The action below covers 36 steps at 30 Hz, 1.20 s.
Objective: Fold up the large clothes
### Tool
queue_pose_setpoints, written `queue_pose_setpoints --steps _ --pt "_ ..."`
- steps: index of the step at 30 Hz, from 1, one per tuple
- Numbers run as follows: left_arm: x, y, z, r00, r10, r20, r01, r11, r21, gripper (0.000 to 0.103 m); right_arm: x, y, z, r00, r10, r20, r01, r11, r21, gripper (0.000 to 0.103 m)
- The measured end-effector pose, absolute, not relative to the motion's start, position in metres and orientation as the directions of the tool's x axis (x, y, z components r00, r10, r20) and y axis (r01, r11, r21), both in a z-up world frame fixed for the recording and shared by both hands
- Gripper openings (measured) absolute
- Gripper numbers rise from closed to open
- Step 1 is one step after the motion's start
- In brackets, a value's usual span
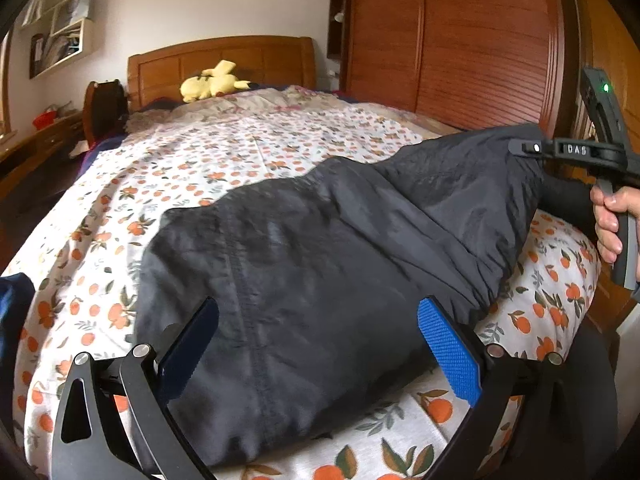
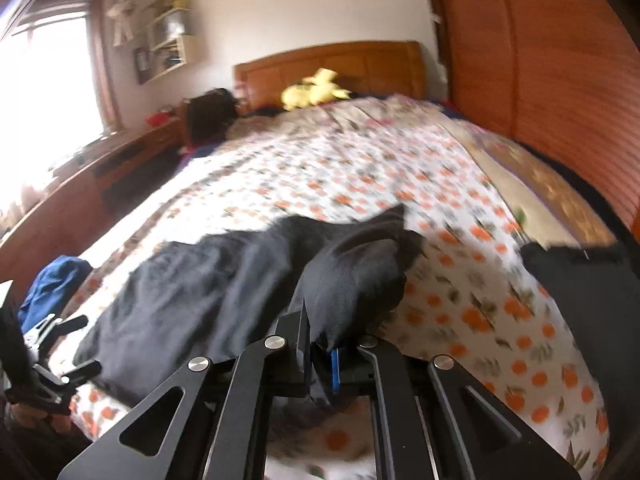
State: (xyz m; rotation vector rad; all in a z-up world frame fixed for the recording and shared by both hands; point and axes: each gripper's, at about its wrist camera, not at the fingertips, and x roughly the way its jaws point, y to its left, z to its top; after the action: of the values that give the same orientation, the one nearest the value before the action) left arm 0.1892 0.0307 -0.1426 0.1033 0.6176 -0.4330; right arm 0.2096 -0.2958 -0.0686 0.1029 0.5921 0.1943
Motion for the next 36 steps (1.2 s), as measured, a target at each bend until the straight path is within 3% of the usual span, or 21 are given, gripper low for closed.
queue_pose_setpoints --steps 7,13,18,23,25,28,31,36 --pt "0.186 0.053 -0.136 0.749 -0.341 -0.568 0.388 0.921 -0.041 0.100 0.230 -0.204 -0.037 0.787 0.341 -0.514 -0.339 0.935 0.100 0.005" --pt "0.186 0.066 -0.136 0.759 -0.322 -0.566 0.364 0.930 -0.041 0.100 0.235 -0.124 -0.045 0.698 0.468 -0.542 -0.496 0.862 0.106 0.004" --pt "0.187 0.079 -0.138 0.761 -0.311 -0.569 0.347 0.937 -0.048 0.100 0.245 -0.099 -0.072 0.627 0.475 -0.617 -0.526 0.843 0.115 0.005" --pt "0.188 0.085 -0.141 0.760 -0.301 -0.576 0.336 0.941 -0.049 0.100 0.245 -0.101 -0.078 0.614 0.477 -0.629 -0.517 0.845 0.136 0.008" --pt "0.189 0.086 -0.141 0.760 -0.300 -0.577 0.334 0.941 -0.049 0.100 0.245 -0.100 -0.076 0.610 0.479 -0.631 -0.522 0.842 0.134 0.014" --pt "0.189 0.085 -0.140 0.762 -0.302 -0.573 0.336 0.941 -0.048 0.100 0.239 -0.102 -0.069 0.616 0.491 -0.616 -0.526 0.839 0.142 0.035" --pt "0.189 0.082 -0.138 0.763 -0.304 -0.570 0.340 0.939 -0.047 0.100 0.227 -0.112 -0.059 0.634 0.492 -0.597 -0.521 0.842 0.140 0.047" --pt "0.189 0.076 -0.137 0.764 -0.306 -0.568 0.344 0.938 -0.042 0.100 0.208 -0.142 -0.055 0.676 0.456 -0.579 -0.490 0.865 0.110 0.047"
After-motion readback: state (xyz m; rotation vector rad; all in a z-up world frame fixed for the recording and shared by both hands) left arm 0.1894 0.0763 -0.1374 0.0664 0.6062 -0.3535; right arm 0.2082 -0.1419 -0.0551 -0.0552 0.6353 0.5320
